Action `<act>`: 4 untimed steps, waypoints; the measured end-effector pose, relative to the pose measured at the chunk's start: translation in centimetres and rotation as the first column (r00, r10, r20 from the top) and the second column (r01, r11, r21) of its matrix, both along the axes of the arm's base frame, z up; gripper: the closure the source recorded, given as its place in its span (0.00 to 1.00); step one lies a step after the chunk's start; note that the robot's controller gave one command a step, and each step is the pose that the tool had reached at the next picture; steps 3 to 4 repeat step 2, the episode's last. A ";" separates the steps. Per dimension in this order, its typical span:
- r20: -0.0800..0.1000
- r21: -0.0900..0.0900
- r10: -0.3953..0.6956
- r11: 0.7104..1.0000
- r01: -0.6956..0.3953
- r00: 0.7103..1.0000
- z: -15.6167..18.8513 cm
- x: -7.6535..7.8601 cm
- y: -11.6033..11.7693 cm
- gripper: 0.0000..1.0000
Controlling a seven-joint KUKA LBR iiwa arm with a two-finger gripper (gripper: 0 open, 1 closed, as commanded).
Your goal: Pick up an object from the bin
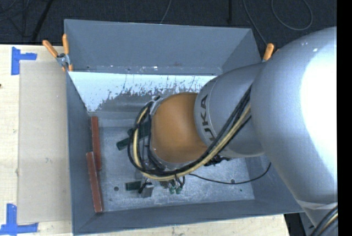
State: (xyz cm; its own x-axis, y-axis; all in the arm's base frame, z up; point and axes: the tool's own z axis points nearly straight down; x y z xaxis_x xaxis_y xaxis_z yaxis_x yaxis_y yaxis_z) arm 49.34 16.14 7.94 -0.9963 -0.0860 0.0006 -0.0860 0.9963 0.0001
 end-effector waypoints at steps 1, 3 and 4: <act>0.004 0.001 -0.006 1.000 0.006 1.000 4.9 0.1 0.0 1.00; 0.003 0.001 -0.011 1.000 0.011 1.000 6.9 0.2 -0.1 1.00; 0.003 0.001 -0.011 1.000 0.011 1.000 6.9 0.2 -0.1 1.00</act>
Offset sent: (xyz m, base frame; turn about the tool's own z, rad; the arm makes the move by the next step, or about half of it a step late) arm -0.0001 0.0000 0.0465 0.0000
